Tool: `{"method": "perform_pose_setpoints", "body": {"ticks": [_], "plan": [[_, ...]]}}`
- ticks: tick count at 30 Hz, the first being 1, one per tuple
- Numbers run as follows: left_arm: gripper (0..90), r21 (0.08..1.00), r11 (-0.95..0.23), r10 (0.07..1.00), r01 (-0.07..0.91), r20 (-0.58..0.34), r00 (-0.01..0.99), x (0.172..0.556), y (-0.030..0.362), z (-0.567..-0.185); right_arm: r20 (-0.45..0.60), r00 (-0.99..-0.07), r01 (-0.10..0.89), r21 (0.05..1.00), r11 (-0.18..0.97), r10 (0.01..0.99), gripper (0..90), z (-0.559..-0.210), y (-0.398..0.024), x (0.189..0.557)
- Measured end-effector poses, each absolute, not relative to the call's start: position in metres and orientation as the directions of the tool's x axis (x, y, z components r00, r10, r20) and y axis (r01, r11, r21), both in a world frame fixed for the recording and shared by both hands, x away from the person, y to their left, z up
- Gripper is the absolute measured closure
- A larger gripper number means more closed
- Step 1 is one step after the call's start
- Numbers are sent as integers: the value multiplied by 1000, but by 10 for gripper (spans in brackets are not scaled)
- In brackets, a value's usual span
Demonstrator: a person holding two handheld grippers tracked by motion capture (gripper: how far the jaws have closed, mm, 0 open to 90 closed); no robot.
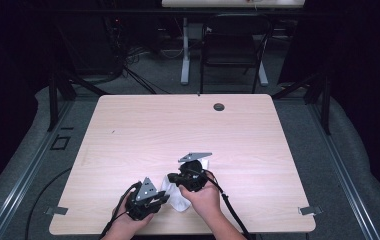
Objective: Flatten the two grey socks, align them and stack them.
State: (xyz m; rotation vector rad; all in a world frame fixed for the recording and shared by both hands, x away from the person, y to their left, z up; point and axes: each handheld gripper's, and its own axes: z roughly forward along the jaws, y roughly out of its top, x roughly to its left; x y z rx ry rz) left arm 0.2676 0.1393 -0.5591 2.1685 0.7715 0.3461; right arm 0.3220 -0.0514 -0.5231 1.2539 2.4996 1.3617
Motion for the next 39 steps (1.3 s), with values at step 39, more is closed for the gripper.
{"method": "perform_pose_setpoints", "body": {"ticks": [39], "plan": [[593,741,-434,734,512,-38,678,298,179,-567,176,-706,613,637,467,686,900,-574,-89,284]]}}
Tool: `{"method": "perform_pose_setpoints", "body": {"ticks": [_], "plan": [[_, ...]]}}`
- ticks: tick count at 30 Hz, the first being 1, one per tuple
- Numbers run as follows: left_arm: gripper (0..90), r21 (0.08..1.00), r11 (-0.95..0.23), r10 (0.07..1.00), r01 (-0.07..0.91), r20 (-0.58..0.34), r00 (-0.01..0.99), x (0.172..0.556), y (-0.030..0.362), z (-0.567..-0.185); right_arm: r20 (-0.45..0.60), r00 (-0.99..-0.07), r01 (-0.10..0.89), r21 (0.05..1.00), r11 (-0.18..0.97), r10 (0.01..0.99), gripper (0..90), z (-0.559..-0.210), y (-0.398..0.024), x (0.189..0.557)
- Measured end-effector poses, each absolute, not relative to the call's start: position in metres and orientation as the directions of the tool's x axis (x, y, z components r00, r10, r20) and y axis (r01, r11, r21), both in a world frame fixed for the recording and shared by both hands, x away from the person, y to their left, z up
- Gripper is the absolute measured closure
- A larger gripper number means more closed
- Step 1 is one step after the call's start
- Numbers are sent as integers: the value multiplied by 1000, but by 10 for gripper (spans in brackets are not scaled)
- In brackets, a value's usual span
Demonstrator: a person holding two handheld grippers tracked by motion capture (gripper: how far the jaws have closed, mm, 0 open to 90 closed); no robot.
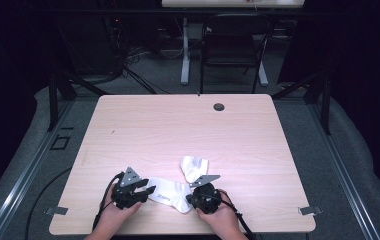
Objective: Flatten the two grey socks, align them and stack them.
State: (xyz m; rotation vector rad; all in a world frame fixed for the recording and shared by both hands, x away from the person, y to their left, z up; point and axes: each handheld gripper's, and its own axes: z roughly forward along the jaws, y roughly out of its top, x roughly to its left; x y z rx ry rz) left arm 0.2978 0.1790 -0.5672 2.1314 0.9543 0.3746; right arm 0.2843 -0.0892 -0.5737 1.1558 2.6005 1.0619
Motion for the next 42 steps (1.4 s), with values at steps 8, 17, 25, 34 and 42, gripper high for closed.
{"method": "perform_pose_setpoints", "body": {"ticks": [8,17,25,34,42], "plan": [[576,703,-479,706,525,-46,707,292,164,-578,173,-698,623,625,471,695,900,-572,-101,281],[572,688,-487,684,539,-84,725,272,150,-576,169,-666,646,618,448,726,900,-571,-124,275],[572,684,-494,669,536,-95,737,262,144,-574,176,-651,660,611,437,739,884,-570,-135,273],[562,732,-422,699,536,-114,706,272,156,-562,152,-644,599,711,370,750,797,-548,-122,292],[554,745,-383,729,546,-119,674,284,172,-559,101,-624,592,709,384,775,742,-556,-90,325]]}}
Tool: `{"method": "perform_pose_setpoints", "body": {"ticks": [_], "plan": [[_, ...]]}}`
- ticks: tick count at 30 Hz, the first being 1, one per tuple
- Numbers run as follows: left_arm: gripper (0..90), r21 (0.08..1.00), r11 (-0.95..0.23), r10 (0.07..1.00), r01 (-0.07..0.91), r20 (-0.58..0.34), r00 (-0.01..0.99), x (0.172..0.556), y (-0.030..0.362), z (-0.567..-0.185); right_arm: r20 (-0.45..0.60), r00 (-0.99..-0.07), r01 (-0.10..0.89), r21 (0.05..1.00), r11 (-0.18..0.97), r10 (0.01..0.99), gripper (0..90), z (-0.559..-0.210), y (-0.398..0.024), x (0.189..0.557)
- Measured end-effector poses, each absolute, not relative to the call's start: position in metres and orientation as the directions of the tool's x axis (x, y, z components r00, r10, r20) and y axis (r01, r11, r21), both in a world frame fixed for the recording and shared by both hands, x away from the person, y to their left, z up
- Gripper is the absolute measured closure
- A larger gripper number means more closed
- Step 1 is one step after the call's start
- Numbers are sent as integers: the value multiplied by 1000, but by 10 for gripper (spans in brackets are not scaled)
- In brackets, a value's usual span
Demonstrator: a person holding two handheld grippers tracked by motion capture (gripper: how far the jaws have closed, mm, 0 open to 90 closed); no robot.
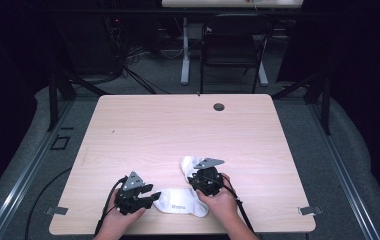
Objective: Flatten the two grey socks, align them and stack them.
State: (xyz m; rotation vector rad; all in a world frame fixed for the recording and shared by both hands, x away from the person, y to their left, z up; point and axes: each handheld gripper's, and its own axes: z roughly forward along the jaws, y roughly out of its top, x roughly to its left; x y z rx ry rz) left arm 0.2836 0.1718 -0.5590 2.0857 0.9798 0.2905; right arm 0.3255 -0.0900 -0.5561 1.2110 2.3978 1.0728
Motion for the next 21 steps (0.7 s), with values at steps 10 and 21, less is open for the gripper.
{"method": "perform_pose_setpoints", "body": {"ticks": [10,21], "plan": [[554,748,-366,742,554,-125,659,292,181,-558,78,-584,606,704,370,808,673,-567,-76,345],[554,750,-345,753,564,-137,643,296,187,-558,18,-595,600,675,429,804,744,-573,-63,352]]}}
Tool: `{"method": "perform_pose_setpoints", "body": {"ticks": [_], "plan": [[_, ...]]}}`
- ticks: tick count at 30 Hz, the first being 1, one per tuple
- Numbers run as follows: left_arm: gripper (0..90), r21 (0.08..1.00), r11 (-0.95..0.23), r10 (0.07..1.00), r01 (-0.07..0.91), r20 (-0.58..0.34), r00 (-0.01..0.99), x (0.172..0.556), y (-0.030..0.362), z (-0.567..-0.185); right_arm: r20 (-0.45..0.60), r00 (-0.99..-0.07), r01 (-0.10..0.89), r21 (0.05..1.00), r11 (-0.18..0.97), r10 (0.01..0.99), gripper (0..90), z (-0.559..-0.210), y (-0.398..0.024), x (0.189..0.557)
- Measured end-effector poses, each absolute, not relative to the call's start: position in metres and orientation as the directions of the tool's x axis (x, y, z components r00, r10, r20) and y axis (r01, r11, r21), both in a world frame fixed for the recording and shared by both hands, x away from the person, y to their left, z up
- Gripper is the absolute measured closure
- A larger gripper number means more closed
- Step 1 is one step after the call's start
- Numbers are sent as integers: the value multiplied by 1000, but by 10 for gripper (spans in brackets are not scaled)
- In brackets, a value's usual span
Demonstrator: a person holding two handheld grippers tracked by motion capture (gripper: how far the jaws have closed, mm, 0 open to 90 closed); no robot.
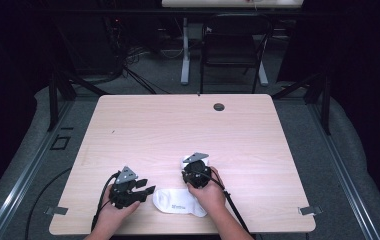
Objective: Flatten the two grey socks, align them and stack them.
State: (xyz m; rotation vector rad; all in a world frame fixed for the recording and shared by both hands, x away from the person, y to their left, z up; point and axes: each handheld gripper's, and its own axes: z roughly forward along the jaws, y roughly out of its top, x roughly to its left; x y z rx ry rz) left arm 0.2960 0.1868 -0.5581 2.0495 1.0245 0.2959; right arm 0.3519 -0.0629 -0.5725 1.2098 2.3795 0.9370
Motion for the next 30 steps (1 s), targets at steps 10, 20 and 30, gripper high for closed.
{"method": "perform_pose_setpoints", "body": {"ticks": [10,20,30], "plan": [[554,747,-346,753,568,-139,643,297,187,-559,34,-633,588,671,451,774,900,-572,-59,349],[555,747,-341,757,570,-140,638,298,187,-560,8,-718,511,686,519,696,900,-557,-49,337],[679,772,-342,751,535,-118,650,314,171,-556,12,-705,483,741,467,709,900,-538,-64,332]]}}
